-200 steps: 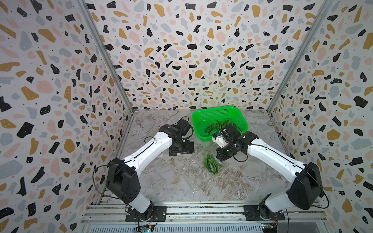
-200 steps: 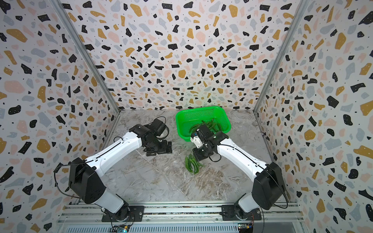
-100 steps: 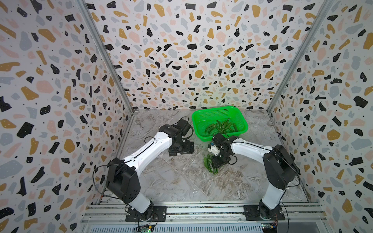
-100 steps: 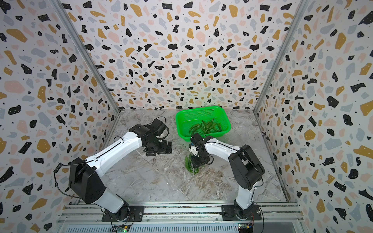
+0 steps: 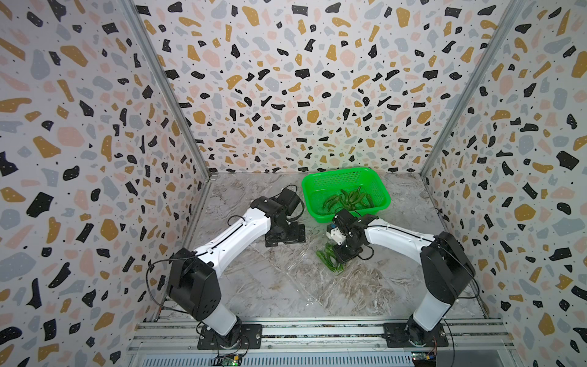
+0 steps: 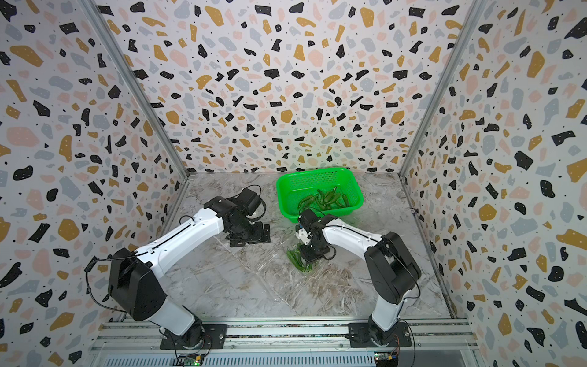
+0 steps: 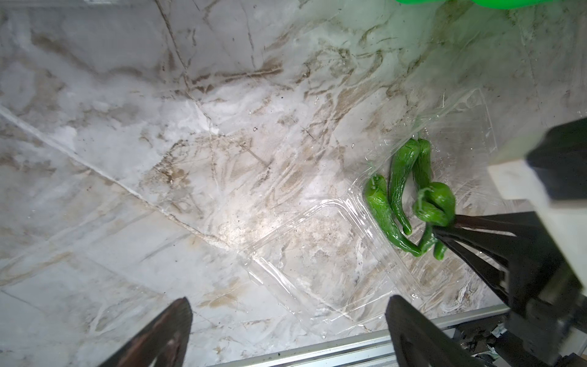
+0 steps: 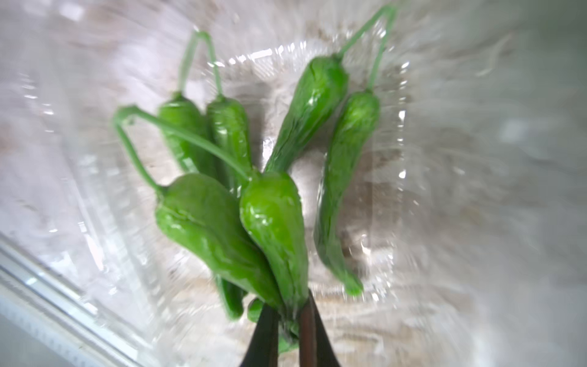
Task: Take small green peppers out of containers
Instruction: Pick up the green pepper from the packing box, then place the green pepper in the basket.
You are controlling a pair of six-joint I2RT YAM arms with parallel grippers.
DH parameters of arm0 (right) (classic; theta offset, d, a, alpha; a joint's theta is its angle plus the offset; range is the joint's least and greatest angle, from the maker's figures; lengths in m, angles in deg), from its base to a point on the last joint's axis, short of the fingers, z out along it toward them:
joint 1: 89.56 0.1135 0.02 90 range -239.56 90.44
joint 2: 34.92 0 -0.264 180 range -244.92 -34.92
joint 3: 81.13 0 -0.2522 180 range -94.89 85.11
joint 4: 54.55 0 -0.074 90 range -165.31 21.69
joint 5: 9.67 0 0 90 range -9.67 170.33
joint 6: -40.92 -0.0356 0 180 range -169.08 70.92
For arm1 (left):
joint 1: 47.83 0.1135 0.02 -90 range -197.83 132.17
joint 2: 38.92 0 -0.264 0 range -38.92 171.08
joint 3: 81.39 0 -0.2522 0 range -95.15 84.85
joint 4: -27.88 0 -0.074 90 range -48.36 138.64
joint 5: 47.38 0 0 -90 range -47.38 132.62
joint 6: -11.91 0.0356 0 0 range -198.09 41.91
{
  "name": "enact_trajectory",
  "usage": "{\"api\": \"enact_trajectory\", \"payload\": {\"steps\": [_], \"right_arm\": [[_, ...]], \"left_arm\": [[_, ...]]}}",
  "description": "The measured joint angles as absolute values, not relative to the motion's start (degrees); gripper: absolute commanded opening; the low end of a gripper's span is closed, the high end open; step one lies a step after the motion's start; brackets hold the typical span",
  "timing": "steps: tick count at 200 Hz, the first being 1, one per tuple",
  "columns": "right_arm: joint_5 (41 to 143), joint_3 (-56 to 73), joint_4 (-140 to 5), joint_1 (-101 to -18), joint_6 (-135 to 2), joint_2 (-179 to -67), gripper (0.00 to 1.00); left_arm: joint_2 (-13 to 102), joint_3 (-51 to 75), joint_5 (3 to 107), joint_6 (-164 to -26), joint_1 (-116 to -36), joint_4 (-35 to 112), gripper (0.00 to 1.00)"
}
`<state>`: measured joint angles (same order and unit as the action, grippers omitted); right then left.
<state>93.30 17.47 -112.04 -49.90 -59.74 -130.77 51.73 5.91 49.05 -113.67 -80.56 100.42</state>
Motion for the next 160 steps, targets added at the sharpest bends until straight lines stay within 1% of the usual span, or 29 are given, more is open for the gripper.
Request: {"api": "enact_trajectory", "payload": {"steps": [27,60,91,111,131,160], "right_arm": [[93.09,16.1,-114.68,-49.9,-60.68,-125.64,0.01],[93.35,13.36,-116.69,-50.86,-61.79,-122.38,0.01],[95.38,6.72,-117.18,-55.96,-62.67,-122.66,0.0],[95.62,-1.13,-116.37,-60.2,-62.93,-126.1,0.0],[95.38,-7.9,-112.69,-63.61,-62.95,-132.22,0.0],[93.72,-15.79,-109.2,-66.82,-62.58,-145.61,0.02]], "left_arm": [[51.79,5.85,49.16,-113.67,-80.56,100.36,0.96],[52.21,5.59,49.18,-113.6,-80.56,100.27,0.96],[52.23,5.52,49.18,-113.43,-80.56,100.27,0.96],[52.23,5.52,49.21,-113.38,-80.56,100.27,0.96],[52.23,5.52,49.18,-113.38,-80.56,100.31,0.96],[52.21,5.52,49.1,-113.32,-80.56,100.51,0.96]]}}
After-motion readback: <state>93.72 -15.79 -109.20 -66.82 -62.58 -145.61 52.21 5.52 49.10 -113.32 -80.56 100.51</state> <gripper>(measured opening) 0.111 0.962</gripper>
